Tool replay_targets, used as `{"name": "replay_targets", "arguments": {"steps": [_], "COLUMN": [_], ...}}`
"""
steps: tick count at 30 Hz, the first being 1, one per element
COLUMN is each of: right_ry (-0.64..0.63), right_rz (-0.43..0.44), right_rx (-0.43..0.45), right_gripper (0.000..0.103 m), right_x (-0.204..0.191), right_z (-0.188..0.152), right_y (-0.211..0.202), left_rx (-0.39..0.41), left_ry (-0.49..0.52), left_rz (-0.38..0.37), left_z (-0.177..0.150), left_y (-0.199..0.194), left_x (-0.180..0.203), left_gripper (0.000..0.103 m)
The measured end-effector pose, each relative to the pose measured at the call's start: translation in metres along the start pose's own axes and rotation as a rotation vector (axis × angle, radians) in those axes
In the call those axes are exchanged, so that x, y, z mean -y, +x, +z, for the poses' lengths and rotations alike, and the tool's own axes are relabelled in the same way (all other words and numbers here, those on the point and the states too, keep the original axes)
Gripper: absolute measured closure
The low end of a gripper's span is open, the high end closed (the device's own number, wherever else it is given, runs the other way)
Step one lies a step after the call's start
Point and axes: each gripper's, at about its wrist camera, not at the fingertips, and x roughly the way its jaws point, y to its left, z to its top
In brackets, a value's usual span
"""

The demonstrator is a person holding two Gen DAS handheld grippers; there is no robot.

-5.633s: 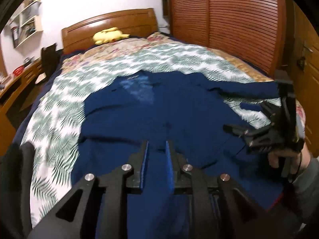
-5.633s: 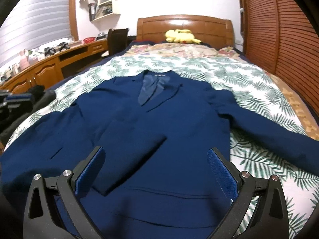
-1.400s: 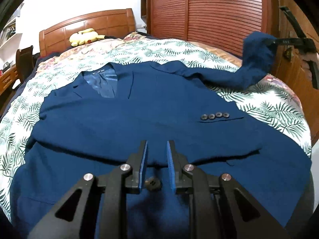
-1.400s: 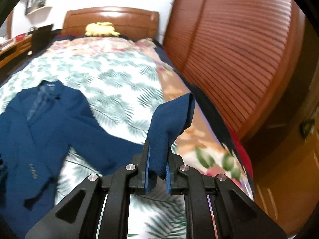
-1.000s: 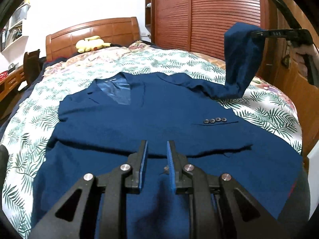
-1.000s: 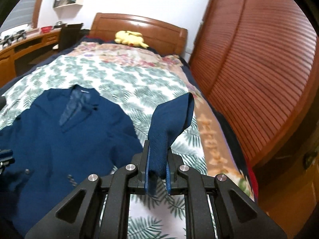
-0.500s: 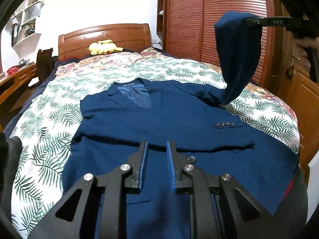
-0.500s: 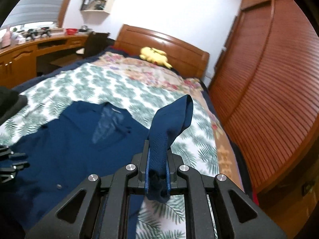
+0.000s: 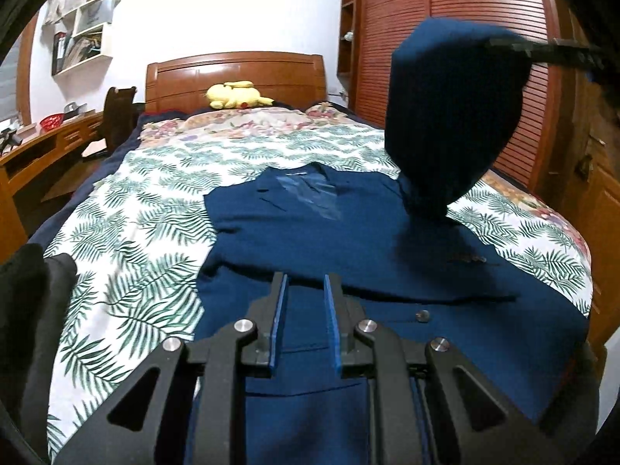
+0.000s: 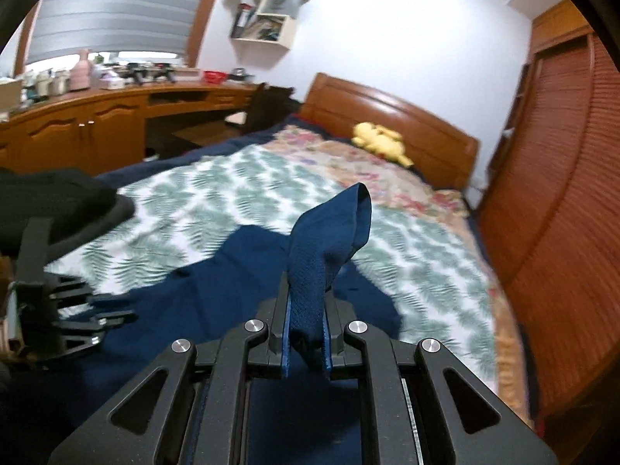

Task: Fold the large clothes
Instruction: 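Lift the held sleeve with the right tool and carry it over the blazer, then lay the sleeve across the first sleeve and open the right tool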

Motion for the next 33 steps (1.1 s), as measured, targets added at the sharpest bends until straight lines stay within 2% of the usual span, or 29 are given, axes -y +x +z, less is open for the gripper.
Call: {"name": "replay_targets", "arguments": {"steps": [4,9,16,19,21,25,27,33], "right_ry": [0.009,0.054,0.091,0.115,0.131,0.147,0.141,0.158], "right_rz": [0.065,0.136,0.189,0.198,0.203,0.226,0.211,0.157], "right_rx": [-0.055,-0.140,-0.252,-0.275,-0.275,-0.240,-0.233,-0.286], "right_gripper": [0.094,0.094,0.090,0.078,0.056,0.053,0.053,0.053], "right_x": [-0.026,-0.047,-0.075,-0.077,-0.075,-0.069,-0.066,-0.051], "right_z": [-0.016,-0.052,-0.101,-0.109,-0.111,-0.109,-0.109,-0.125], "right_y": [0.021,0.044,0.066,0.067,0.065,0.052,0.049,0.065], "left_rx": [0.001,-0.007,-0.013,-0.018,-0.023,-0.028,-0.030,-0.047], "left_ry": [-0.021,-0.032,-0.036,-0.030,-0.026,-0.021,-0.019,-0.009], "left_rz": [0.013,0.025,0.024,0.021,0.019,0.017,0.012,-0.008], "left_z": [-0.002,-0.007,-0.009,-0.010,-0.011,-0.011,-0.011,-0.018], "left_y": [-0.003,-0.002,0.002,0.003,0.005,0.007,0.008,0.010], "left_x": [-0.012,-0.022,-0.023,-0.021,-0.020,-0.019,-0.019,-0.014], "left_gripper": [0.087,0.087,0.087,0.087,0.087,0.087,0.087,0.087]}}
